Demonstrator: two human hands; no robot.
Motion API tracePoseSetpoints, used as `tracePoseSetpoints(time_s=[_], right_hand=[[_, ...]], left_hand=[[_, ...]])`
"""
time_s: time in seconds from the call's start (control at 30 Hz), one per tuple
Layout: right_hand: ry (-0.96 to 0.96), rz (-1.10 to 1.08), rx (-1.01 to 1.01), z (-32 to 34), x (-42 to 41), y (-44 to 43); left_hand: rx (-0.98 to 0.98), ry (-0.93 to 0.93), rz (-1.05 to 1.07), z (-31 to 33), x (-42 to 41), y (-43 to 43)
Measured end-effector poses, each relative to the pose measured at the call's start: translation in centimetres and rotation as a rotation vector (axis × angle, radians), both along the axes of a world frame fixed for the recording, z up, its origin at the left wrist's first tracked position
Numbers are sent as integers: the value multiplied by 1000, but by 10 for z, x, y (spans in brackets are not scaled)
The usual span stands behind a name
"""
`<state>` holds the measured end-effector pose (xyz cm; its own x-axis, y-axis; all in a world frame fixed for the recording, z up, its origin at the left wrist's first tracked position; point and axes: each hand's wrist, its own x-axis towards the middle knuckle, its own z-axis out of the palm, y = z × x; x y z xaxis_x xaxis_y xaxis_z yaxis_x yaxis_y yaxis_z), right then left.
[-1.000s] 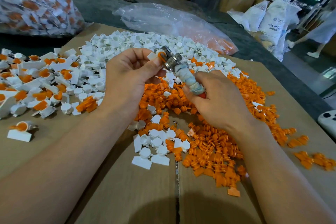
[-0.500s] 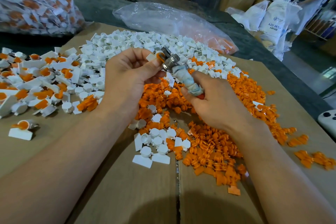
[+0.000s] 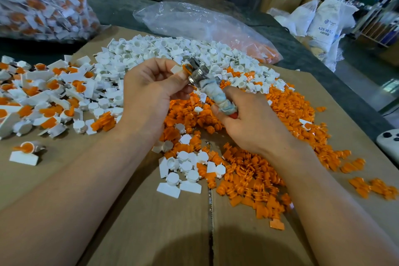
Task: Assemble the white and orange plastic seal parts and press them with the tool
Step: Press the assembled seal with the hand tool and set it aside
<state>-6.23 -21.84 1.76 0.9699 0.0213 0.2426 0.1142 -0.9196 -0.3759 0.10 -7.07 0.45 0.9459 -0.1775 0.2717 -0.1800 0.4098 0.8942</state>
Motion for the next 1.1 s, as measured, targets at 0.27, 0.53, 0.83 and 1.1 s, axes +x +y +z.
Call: tracePoseSetpoints(time_s=[0.27,0.53,0.83,1.1], right_hand=[[-13,3,-26,-1,1,0],[-14,-10,-45,-1,2,1],[-17,-23,-56,-6,2,3],[-74,-173,80,1,3,-14]], left_hand=[[8,9,9,0,1,0],[11,19,12,0,1,1],[-21,65,15,0,2,1],[36,71,-16,1,0,-2]])
